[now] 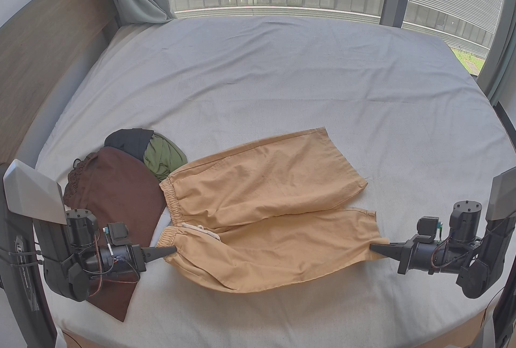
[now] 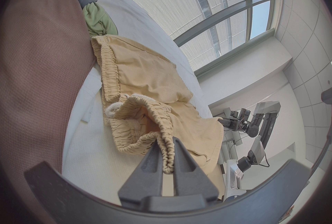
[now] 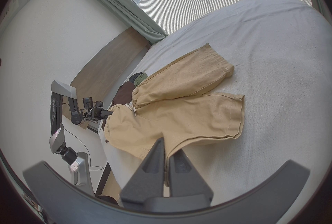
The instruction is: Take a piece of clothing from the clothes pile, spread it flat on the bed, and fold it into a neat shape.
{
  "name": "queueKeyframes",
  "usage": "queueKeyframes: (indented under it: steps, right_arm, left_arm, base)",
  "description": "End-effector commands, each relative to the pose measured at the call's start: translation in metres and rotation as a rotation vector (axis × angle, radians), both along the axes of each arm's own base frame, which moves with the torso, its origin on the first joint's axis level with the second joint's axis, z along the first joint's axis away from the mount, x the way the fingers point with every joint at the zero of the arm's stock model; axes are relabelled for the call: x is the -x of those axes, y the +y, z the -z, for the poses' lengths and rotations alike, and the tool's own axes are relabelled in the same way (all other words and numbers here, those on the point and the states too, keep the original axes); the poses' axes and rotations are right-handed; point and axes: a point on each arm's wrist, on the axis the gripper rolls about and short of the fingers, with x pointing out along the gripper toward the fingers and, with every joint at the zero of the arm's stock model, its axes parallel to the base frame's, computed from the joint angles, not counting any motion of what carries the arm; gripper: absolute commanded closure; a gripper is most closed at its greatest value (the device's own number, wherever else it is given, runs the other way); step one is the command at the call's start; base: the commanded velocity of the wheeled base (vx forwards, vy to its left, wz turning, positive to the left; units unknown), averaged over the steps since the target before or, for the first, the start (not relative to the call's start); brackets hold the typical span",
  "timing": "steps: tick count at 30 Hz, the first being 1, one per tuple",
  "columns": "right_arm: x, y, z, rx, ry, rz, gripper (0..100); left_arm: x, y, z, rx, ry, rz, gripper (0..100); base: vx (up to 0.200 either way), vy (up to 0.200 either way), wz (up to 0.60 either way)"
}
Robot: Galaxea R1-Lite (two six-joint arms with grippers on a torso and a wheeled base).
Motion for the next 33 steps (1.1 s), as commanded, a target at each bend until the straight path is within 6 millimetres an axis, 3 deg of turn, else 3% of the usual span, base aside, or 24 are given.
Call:
queueKeyframes:
  steps: [1, 8, 15, 33]
  right_arm:
    - [0.005, 0.002, -0.008, -0.004, -0.028, -0.015, 100]
    - [0.011, 0.005, -0.018, -0.01, -0.06, -0.03, 100]
    - [0.02, 0.007, -0.031, -0.016, -0.096, -0.047, 100]
    - [0.033, 0.006, -0.066, -0.025, -0.143, -0.054, 100]
  left_arm:
    - [-0.003, 0.001, -0.002, 0.0, -0.015, -0.004, 100]
    - [-0.007, 0.001, -0.006, 0.002, -0.024, -0.028, 100]
    - [-0.008, 0.0, -0.023, 0.041, -0.032, -0.044, 100]
    - [-0.014, 0.003, -0.026, 0.041, -0.057, -0.057, 100]
  base:
    - [0.0, 0.0, 0.0]
    - [0.0, 0.0, 0.0]
    - [0.0, 0.0, 0.0]
    - [0.0, 0.0, 0.0]
